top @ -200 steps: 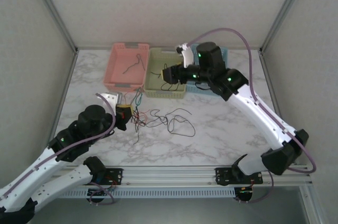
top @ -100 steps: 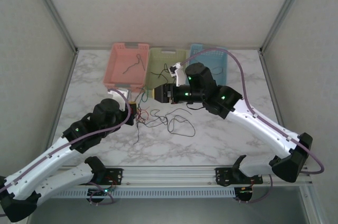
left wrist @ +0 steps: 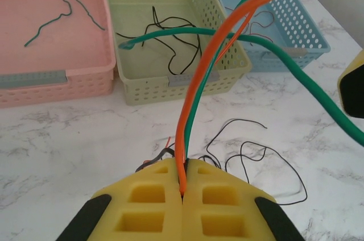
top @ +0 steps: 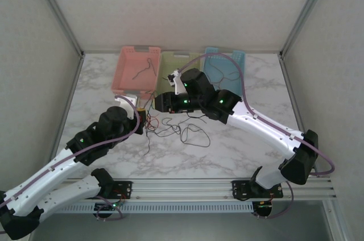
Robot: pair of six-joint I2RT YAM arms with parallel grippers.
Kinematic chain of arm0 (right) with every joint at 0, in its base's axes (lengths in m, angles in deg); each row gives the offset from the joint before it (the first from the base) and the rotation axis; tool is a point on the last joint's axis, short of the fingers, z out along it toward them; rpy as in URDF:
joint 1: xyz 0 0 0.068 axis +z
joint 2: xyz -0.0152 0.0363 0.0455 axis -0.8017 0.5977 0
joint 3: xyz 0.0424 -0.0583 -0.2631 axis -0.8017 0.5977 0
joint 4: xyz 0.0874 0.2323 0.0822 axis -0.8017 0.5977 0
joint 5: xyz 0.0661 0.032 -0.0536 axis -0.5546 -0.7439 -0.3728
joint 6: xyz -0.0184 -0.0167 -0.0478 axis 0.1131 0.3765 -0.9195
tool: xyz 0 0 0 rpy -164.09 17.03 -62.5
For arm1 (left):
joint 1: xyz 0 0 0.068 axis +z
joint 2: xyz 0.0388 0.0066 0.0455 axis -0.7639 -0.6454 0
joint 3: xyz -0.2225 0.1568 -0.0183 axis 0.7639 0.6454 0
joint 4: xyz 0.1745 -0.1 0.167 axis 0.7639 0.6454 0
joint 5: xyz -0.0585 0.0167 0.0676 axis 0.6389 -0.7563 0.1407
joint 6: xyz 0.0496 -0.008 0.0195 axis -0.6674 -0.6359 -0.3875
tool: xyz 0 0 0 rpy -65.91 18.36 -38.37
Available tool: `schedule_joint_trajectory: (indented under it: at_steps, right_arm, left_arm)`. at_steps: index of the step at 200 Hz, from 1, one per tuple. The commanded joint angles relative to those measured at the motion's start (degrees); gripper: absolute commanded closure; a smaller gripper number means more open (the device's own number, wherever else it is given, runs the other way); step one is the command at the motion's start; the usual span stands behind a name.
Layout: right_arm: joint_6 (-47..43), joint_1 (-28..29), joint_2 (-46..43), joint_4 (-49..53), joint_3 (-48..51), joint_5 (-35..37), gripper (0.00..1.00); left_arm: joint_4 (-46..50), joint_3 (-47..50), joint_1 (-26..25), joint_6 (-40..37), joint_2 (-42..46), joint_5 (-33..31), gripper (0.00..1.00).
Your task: Untangle the cables
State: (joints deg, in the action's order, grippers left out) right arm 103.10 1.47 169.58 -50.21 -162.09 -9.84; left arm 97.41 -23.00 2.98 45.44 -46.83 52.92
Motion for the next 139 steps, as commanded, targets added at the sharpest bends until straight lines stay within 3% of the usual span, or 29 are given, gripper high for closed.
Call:
schedule_joint_trajectory:
  at_steps: [1,38,55,83,139]
  right_arm:
    - [0.07,0.55,0.52,-0.64,-1.63,1.04,0.69]
    - [-2.69,0.55,-0.06,0.81,-2.29,0.98,1.00]
    - [-6.84,0.55,-0.83,4.47,-3.48,2.84,1.00]
    - [-11.04,0.53,-3.15,7.12,-2.99,4.39,1.00]
    - [-14.37,-0.34,-5.84,9.27,-0.74,5.02,1.00]
  left_arm:
    - [-0.42,-1.18,-0.11,-0.61,0.90,-0.91,1.00]
    - [-0.13,-1.23,-0.13,-0.25,1.44,-0.77,1.00]
    - [1.18,-1.18,-0.11,0.48,2.02,-1.49,0.90]
    - [4.21,-0.25,-0.11,2.11,4.01,-3.75,0.81]
    - [5.66,1.67,-0.11,5.11,6.11,-4.69,0.73]
